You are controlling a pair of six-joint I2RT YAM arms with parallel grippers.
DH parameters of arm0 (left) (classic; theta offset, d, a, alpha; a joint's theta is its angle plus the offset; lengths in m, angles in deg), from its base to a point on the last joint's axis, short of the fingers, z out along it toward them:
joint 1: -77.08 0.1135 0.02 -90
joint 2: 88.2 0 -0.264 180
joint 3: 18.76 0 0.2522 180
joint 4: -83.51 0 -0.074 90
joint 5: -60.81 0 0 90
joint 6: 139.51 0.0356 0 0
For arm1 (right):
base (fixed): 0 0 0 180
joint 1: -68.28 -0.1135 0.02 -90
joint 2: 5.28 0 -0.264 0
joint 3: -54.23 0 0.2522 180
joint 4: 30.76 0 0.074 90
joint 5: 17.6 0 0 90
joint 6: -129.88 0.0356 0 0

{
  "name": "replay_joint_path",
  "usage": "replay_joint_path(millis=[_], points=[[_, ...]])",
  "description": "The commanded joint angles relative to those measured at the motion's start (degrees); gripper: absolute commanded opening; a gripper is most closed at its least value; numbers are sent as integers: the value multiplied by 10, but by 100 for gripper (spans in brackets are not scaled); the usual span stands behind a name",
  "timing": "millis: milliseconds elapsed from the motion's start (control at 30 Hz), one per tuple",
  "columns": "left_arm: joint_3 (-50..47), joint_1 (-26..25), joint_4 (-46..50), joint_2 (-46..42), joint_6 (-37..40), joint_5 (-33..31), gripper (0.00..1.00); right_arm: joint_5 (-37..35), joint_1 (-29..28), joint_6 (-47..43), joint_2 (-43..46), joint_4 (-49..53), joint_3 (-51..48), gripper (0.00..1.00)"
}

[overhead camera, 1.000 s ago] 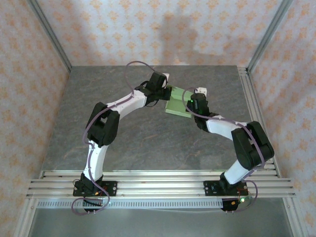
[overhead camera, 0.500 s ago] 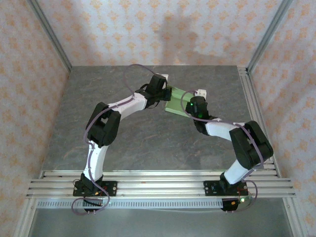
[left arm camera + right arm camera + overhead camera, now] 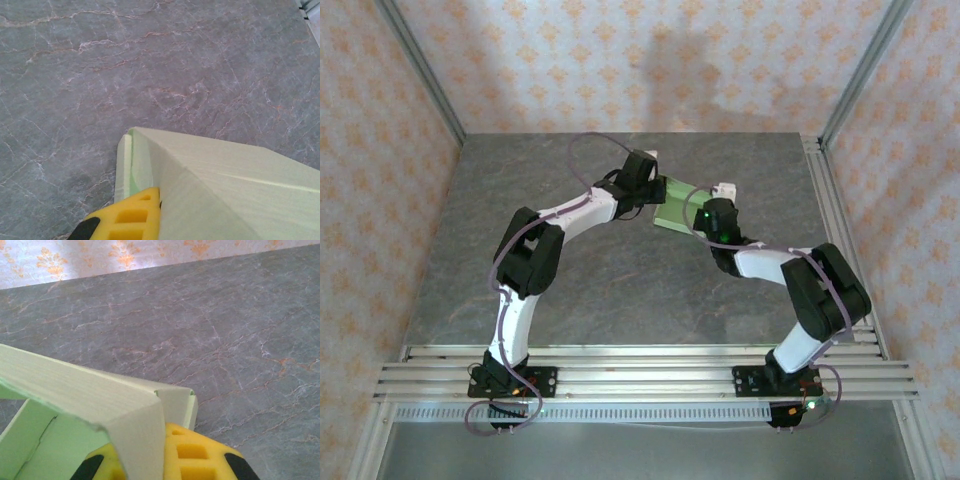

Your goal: Fold the paper box

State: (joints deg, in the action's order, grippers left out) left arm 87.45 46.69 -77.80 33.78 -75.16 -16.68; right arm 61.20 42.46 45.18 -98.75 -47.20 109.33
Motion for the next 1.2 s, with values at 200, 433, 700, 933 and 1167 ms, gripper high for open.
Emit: replay_joint_path(millis=[200,433,700,933,1167], points=[[-78,-11,-11,-4,-28,-9,0,13,-20,3,-5,-65,-49,0],[-55,-13,17,-15,-19,-7,0,20,-20,3,9,-48,-30,0],[-71,-13,-1,-8,-37,0,0,25,-20,10,-4,-50,-27,1],[-124,-16,-50,-9,-34,-5,0,28,-21,10,-29,-83,-61,1],[-152,-18,-68,-14,-34,-11,0,40,-20,2,-23,-83,-68,3]])
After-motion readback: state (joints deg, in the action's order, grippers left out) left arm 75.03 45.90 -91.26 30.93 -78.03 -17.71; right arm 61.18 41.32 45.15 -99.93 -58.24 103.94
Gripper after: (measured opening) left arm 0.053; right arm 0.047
